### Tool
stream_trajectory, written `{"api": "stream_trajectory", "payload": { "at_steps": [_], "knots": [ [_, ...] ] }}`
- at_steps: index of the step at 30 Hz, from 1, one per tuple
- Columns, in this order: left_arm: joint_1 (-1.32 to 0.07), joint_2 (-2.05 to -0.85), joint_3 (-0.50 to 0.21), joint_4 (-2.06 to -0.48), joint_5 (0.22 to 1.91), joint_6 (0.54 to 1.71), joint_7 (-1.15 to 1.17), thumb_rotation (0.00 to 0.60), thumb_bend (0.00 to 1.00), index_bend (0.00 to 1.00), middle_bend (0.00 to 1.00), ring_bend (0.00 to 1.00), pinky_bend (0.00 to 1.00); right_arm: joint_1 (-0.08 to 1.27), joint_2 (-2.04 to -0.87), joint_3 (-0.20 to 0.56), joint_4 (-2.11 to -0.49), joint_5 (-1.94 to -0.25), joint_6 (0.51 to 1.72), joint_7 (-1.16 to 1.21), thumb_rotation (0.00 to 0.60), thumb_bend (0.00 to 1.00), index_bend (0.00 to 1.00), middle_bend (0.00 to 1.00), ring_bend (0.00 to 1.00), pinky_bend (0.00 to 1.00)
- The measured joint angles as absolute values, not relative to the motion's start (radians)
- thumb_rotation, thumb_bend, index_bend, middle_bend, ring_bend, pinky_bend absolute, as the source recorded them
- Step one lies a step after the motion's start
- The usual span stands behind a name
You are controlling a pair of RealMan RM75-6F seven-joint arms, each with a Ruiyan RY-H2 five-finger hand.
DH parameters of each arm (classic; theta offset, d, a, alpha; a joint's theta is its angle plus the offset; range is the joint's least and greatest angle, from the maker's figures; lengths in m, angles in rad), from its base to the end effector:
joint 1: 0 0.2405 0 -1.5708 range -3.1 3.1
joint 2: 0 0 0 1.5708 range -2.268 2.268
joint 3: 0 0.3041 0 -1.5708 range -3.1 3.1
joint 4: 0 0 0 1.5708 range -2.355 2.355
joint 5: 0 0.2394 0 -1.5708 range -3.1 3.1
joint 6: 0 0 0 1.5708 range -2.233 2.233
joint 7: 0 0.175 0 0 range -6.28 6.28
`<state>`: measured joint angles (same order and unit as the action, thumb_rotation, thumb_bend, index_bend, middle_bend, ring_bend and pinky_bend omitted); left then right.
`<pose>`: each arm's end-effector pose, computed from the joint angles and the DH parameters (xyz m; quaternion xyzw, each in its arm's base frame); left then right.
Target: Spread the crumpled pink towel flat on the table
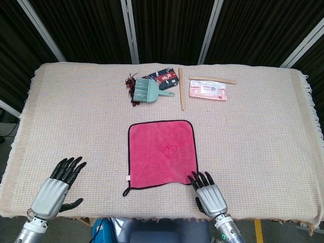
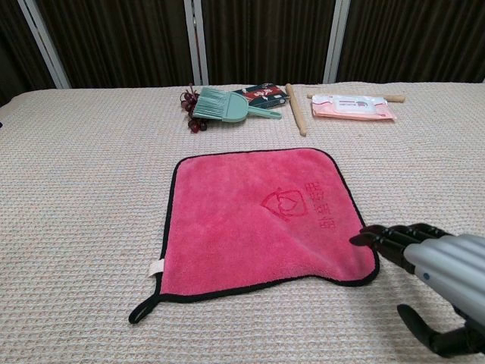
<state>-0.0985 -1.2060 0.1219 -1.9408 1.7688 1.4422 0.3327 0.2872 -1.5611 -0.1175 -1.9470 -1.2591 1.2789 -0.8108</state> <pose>-0.2403 0.1651 0.0696 -0.6891 -0.3793 -0.4257 0.4473 -0.2029 -0.1899 -0.0622 0.7499 -0.4204 0.2888 0.4213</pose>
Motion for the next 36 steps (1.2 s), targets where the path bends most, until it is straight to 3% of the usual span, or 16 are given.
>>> {"api": "stream_trajectory", "payload": {
  "at_steps": [12, 22, 36],
  "knots": [
    [-0.094, -1.187, 0.119, -1.932, 1.766, 1.449, 0.315, 0.6, 0.11, 0.03, 0.0, 0.0, 0.0, 0.242, -1.466, -0.131, -1.934, -1.385, 1.347, -0.642, 0.6, 0.58, 0.0, 0.0, 0.0, 0.0],
    [-0.057, -1.163, 0.089, -1.883, 1.728, 1.532, 0.306, 0.6, 0.03, 0.0, 0.0, 0.0, 0.0, 0.193, -1.38, -0.133, -1.854, -1.505, 1.45, -0.466, 0.6, 0.39, 0.0, 0.0, 0.0, 0.0],
    [0.003, -1.131, 0.012, -1.733, 1.609, 1.65, 0.209, 0.6, 0.0, 0.0, 0.0, 0.0, 0.0, 0.135, -1.292, -0.025, -1.771, -1.455, 1.548, -0.265, 0.6, 0.38, 0.0, 0.0, 0.0, 0.0]
  ]
}}
